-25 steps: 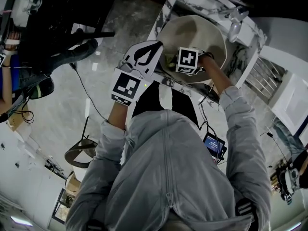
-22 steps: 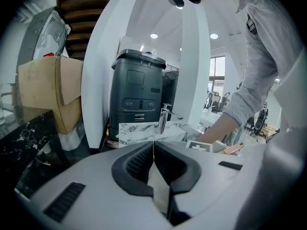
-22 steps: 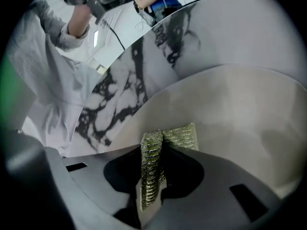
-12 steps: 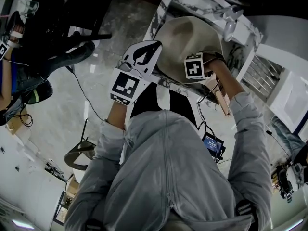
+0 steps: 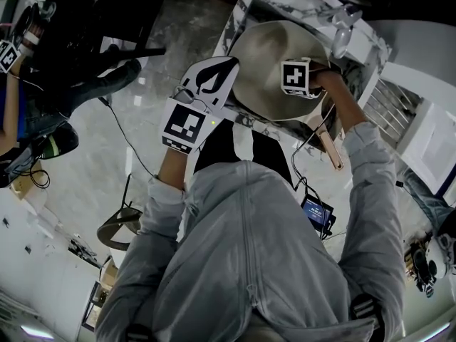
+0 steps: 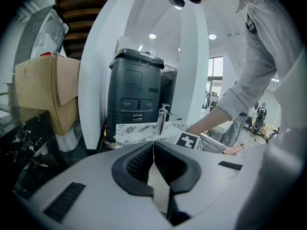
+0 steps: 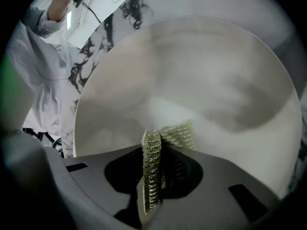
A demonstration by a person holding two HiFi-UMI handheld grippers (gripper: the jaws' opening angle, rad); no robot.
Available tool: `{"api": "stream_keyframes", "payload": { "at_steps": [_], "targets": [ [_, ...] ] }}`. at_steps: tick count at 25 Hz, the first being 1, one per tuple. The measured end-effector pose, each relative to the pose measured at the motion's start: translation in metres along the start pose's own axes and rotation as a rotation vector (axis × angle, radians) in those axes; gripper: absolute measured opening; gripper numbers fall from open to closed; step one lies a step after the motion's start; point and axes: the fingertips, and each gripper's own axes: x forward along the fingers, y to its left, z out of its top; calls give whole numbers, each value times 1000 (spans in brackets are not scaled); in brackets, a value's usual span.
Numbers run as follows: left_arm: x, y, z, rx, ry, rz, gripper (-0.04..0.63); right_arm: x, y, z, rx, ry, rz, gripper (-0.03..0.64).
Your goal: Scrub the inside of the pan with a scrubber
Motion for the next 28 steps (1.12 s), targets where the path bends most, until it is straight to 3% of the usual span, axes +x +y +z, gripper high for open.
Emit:
{"api": "stream_keyframes", "payload": {
  "at_steps": [7,14,20,24,28],
  "targets": [
    [1,-2,-3,-1,12,-7,23,-17,-61,8,180,-134,-185,95],
    [3,0,-7,-9,20,-9,23,-26,-100,51,194,-263,-325,97],
    [4,-1,-9,-11,27,-21,23,-31,-106,88,221,-337,-284,97],
    [3,1,-8,-8,25,-14,23,-29,-90,91,222,-299,-226,100],
    [2,0,-7,-7,22,-12,23,-25,-64,121,136,-399,-123,104]
  ]
}}
